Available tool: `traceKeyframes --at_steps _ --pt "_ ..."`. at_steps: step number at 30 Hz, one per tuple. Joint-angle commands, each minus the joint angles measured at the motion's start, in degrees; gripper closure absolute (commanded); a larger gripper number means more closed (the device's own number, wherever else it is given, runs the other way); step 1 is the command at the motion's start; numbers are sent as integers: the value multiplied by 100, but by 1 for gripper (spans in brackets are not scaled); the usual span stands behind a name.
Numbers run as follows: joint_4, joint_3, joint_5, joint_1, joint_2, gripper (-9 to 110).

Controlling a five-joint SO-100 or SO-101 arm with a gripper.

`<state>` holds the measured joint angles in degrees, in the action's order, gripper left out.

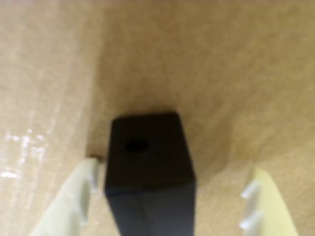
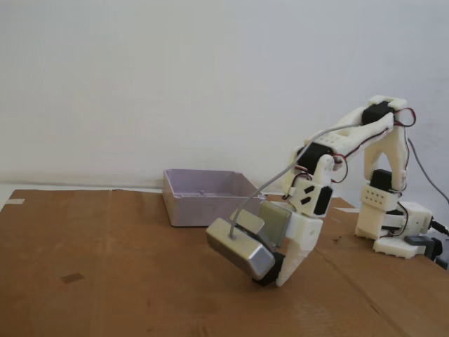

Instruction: Grasp a block and put it in the box.

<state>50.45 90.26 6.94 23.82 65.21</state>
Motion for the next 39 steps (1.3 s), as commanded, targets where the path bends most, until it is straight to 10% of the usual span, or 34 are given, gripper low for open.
traceKeyframes --at_steps 1,25,39 --pt "-132 -123 -62 -141 114 67" --pt "-132 -79 -9 -105 -79 67" --pt "-132 -79 0 -123 -44 102"
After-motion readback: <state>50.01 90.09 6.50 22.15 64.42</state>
